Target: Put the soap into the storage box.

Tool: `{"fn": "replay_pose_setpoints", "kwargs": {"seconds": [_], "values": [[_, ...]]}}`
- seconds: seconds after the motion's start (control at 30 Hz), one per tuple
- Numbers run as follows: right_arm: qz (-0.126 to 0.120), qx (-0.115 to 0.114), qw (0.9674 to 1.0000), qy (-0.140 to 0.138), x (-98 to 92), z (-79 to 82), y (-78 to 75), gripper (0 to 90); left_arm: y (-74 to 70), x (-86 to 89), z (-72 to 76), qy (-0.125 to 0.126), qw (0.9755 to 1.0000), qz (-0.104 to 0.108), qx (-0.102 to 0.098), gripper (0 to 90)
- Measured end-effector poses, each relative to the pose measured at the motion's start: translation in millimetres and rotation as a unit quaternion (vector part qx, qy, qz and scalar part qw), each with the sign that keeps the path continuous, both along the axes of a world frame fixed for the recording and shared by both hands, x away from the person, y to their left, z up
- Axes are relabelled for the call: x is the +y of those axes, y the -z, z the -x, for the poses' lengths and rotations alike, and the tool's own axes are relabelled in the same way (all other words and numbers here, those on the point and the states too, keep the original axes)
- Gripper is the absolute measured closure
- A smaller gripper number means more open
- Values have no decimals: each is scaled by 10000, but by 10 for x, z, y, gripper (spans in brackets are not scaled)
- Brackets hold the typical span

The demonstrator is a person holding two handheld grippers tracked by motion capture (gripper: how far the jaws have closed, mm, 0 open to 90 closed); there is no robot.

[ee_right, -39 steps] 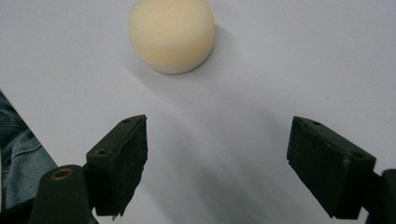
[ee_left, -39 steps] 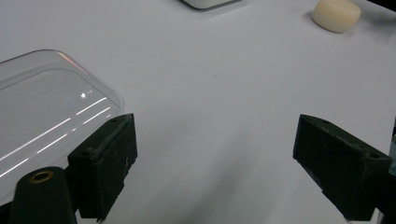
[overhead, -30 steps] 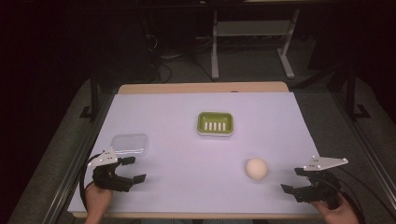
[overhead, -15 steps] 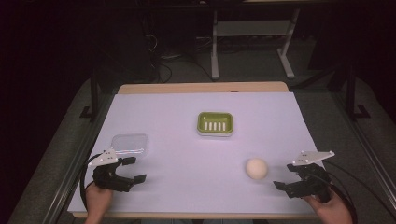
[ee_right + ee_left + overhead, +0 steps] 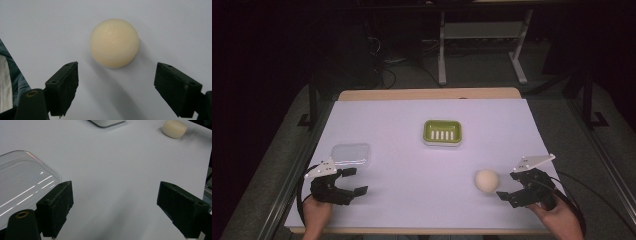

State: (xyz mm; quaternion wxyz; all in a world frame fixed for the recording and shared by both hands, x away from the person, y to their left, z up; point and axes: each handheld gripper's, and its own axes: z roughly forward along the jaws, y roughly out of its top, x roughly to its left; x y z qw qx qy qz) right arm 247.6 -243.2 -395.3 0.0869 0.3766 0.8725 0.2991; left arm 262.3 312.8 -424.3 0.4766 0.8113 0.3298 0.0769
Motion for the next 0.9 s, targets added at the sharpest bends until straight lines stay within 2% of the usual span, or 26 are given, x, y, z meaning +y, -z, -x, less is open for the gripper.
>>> {"fn": "replay_pose_setpoints", "kwargs": {"seconds": [0.6,0.77,0.9], "values": [[239,262,9991,-229,250,-267,43,173,-7,20,2,-18,10000,45,-20,129],[417,328,9981,-317,343,-352,79,175,-8,24,4,-31,10000,54,-20,129],[443,385,9976,-356,379,-390,98,174,-10,31,4,-23,10000,42,-17,129]]}}
